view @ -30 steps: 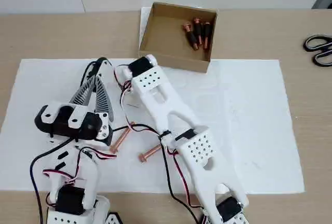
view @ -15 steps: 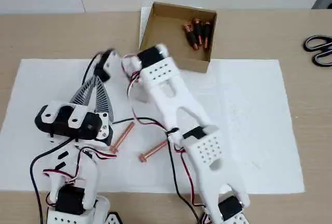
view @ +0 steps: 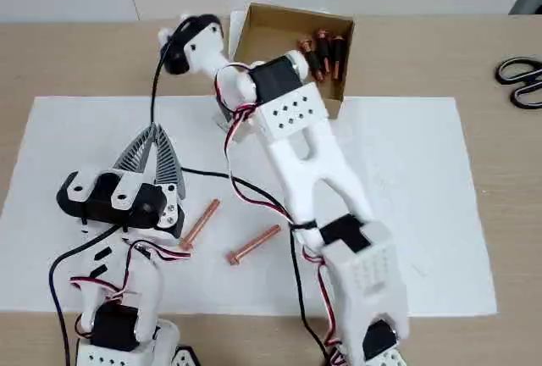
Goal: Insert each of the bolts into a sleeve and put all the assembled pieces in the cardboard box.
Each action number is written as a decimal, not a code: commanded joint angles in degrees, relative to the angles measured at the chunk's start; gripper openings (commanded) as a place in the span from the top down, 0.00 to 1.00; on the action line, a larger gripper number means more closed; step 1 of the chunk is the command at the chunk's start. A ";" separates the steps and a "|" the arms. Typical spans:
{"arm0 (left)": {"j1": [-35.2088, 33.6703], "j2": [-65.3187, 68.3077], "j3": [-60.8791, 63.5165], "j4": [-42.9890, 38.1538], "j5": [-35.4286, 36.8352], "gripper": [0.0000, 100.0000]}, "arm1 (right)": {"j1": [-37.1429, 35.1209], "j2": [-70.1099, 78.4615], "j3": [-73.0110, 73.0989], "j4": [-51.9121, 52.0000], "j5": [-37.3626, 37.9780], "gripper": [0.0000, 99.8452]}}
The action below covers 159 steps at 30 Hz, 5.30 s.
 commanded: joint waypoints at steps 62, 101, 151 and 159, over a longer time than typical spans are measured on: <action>0.00 41.58 -48.13 68.66 0.18 0.99 | 24.66 -114.86 146.37 -86.29 -5.45 1.00; 4.13 98.73 -69.93 77.89 -9.32 0.87 | 24.75 -132.09 147.69 -66.15 -5.45 1.00; 10.29 102.42 -78.29 77.98 -45.10 1.00 | 24.84 -132.44 147.69 -65.98 -5.45 1.00; 7.91 101.54 -78.37 73.23 -76.40 0.99 | 24.84 -132.44 147.69 -66.07 -5.36 1.00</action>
